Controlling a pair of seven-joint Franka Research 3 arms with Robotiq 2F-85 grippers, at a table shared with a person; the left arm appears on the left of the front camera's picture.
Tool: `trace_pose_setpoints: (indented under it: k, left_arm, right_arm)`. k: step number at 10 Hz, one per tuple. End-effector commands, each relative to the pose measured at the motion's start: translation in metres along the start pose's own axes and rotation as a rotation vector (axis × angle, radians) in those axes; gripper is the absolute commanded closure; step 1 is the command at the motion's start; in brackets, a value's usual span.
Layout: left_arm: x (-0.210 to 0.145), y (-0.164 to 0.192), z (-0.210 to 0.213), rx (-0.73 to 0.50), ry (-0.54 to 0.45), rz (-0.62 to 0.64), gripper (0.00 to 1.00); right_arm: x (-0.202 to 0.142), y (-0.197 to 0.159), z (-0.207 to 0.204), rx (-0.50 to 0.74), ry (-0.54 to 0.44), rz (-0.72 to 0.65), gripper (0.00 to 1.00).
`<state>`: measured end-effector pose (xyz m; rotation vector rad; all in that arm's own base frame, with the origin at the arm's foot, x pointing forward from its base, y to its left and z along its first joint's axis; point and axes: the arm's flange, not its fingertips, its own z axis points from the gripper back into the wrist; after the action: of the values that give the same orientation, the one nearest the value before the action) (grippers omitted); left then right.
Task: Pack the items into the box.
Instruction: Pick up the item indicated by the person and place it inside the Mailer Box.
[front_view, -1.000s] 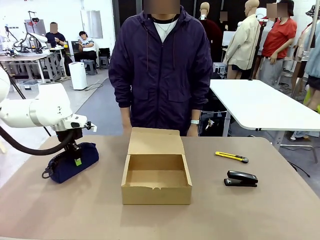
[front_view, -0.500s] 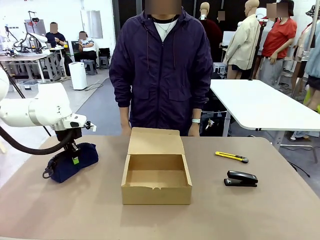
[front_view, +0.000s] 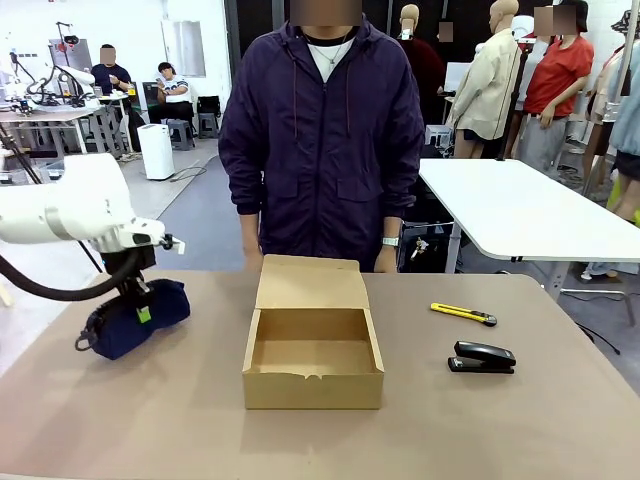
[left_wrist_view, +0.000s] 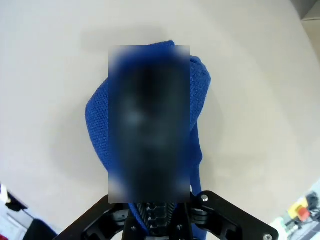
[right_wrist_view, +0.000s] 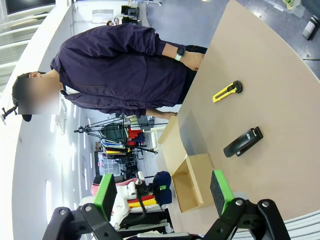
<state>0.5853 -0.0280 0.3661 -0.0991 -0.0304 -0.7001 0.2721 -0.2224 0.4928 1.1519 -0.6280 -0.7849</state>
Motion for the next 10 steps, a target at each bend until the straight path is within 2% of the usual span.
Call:
trace_pose_setpoints:
  k: [1, 3, 4, 5, 6, 10]
  left_arm:
    - [-0.028, -0.012, 0.083, -0.004, -0.045, 0.168, 1.00]
    - [-0.047, -0.025, 0.144, 0.060, -0.016, 0.235, 1.00]
    - [-0.053, -0.030, 0.161, 0.058, -0.032, 0.191, 1.00]
    - [-0.061, -0.026, 0.175, 0.125, 0.009, 0.313, 1.00]
    - [-0.057, -0.027, 0.161, 0.046, -0.048, 0.200, 1.00]
    - [-0.057, -0.027, 0.161, 0.046, -0.048, 0.200, 1.00]
  right_arm:
    - [0.002, 0.002, -0.001, 0.028, -0.009, 0.012, 0.00]
    - [0.002, 0.002, -0.001, 0.028, -0.009, 0.012, 0.00]
    - [0.002, 0.002, -0.001, 0.028, -0.009, 0.012, 0.00]
    - [0.002, 0.002, -0.001, 0.028, -0.009, 0.012, 0.00]
    - [0.002, 0.002, -0.001, 0.028, -0.009, 0.012, 0.00]
    - [0.002, 0.002, -0.001, 0.028, -0.009, 0.012, 0.00]
